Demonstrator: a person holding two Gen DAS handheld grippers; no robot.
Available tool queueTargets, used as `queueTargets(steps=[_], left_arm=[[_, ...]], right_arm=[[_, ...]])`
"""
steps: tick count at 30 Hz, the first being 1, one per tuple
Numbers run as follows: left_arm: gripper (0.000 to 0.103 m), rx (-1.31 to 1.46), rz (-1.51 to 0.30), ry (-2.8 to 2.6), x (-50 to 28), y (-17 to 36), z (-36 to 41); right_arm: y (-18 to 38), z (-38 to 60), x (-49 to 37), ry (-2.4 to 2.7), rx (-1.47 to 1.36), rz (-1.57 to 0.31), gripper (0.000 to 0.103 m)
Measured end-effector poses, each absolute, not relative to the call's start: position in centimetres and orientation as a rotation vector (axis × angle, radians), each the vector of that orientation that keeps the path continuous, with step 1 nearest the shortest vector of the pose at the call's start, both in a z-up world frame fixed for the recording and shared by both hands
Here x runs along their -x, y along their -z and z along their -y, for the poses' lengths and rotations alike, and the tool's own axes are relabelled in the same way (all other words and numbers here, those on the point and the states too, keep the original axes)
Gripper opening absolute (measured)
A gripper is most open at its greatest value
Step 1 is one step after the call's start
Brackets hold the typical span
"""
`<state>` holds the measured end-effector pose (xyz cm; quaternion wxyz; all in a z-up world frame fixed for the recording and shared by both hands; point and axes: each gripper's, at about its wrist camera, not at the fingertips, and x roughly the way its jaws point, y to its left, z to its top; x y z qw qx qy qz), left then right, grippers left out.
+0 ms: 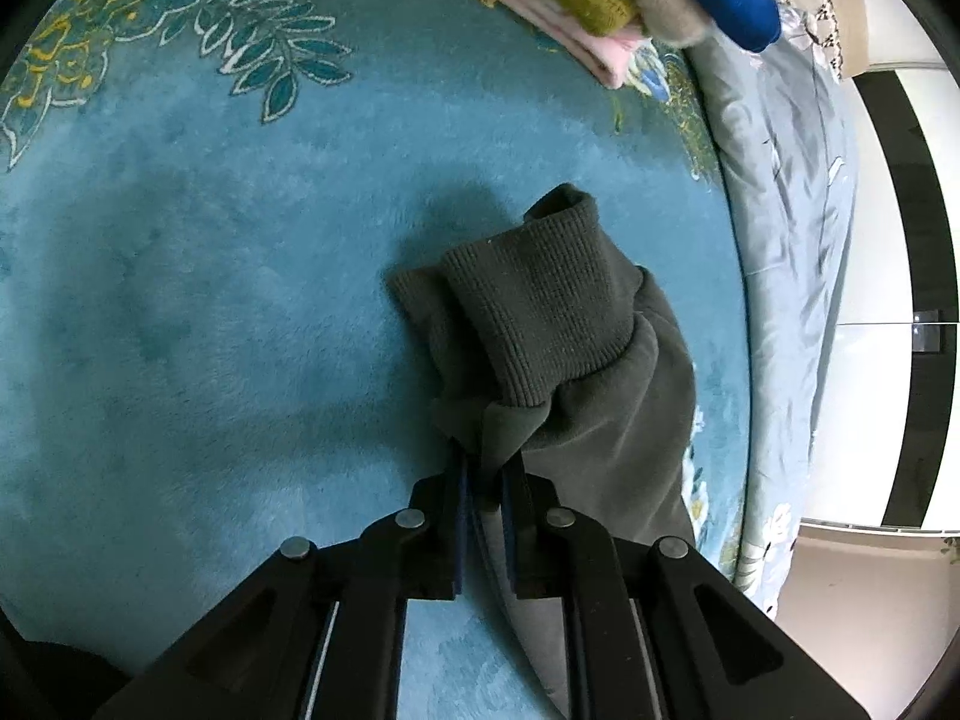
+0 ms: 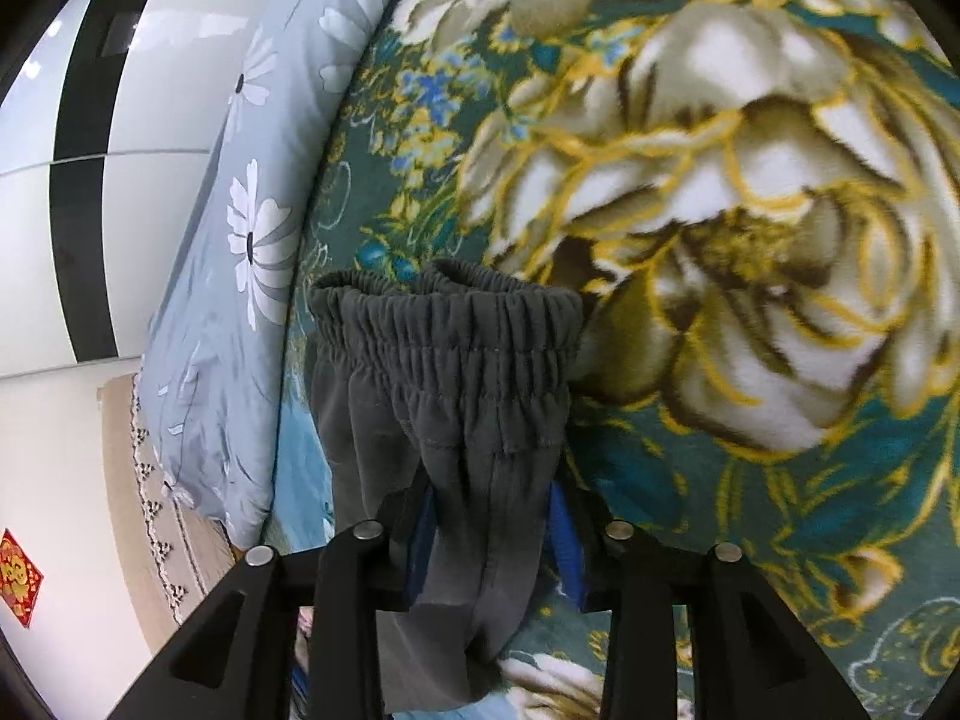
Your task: Fold clothes
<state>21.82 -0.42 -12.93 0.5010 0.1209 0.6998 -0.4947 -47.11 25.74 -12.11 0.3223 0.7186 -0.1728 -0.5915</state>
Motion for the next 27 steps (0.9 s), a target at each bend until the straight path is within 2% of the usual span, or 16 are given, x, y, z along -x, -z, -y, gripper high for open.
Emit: queueTargets(steps=[2,5,9,13,17,23,25,27], left_arm=[[0.009,-0.271,-1.696,1.194,-22.0,13.2,0.0],[0.015,-0.211,-1.708,1.196,-23.4,13.1,-0.5],[0.026,-0.133,-1.711,1.211,-23.6,12.0,-0.8],[0.027,-0.156,-1.643,1.353,-22.6,9.0,-4.2],[0.027,-0.379,-1.554,1.543,-15.8,7.3,-3.9],[0.029,-0.730,-1.753,1.737,-2.2,9.8,-6.3],[0.036,-0.874,-1.806,1.726,1.3,11.6,-7.8],[0.043,-0.985,-1.778,1.676,3.0,13.5,-8.8]], right_arm=[[11.4,-27.1,47.4,1.588,-1.871,0.462,0.043],[9.5,-28.5,48.0,1.673,-1.822,0.486,0.044],[7.2,-29.1,48.9,1.712,-1.740,0.481,0.050],[6.1,-27.0,48.4,1.675,-1.694,0.387,0.051],[6.4,-24.7,46.5,1.585,-1.686,0.290,0.051],[7.8,-22.0,42.6,1.408,-1.703,0.104,0.051],[8.9,-21.6,41.1,1.345,-1.733,0.061,0.051],[9.8,-21.4,39.9,1.291,-1.756,0.043,0.051]])
